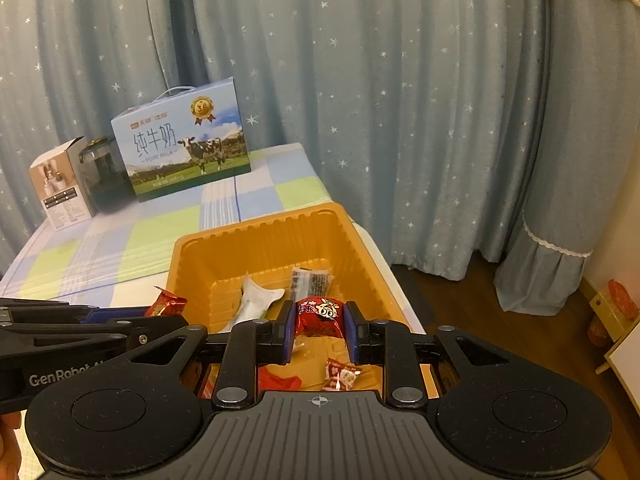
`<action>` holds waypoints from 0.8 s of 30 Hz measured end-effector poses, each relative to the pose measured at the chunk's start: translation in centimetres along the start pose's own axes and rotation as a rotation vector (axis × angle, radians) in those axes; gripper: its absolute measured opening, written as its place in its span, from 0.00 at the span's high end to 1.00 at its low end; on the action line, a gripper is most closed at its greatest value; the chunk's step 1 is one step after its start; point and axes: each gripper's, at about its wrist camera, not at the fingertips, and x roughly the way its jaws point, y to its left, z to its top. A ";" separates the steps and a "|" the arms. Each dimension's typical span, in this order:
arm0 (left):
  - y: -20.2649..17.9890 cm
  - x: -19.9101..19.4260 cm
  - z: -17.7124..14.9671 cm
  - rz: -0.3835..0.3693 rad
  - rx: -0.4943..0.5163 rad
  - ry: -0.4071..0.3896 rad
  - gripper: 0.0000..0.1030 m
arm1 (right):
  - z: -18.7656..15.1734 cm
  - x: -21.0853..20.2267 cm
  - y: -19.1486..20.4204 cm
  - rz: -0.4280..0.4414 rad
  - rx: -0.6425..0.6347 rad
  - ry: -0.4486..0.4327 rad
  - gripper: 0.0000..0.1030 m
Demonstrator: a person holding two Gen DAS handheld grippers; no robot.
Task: Organize snacks
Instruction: 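Open both tools to drop the red candies into the tray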
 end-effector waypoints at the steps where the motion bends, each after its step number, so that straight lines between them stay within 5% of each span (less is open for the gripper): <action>1: 0.0 0.2 0.1 0.001 0.001 0.000 0.81 | 0.1 0.1 -0.1 -0.001 0.002 0.000 0.75; 10: -0.4 2.1 1.1 0.008 0.033 0.009 0.81 | 0.1 0.7 -0.9 -0.011 0.021 0.005 0.75; 13: -0.1 2.3 1.2 0.023 0.018 0.012 0.68 | 0.0 0.6 -1.2 -0.016 0.033 0.006 0.75; 24: 3.1 -0.8 -0.7 0.085 -0.076 -0.017 0.65 | -0.2 0.2 -1.5 0.013 0.057 0.005 0.75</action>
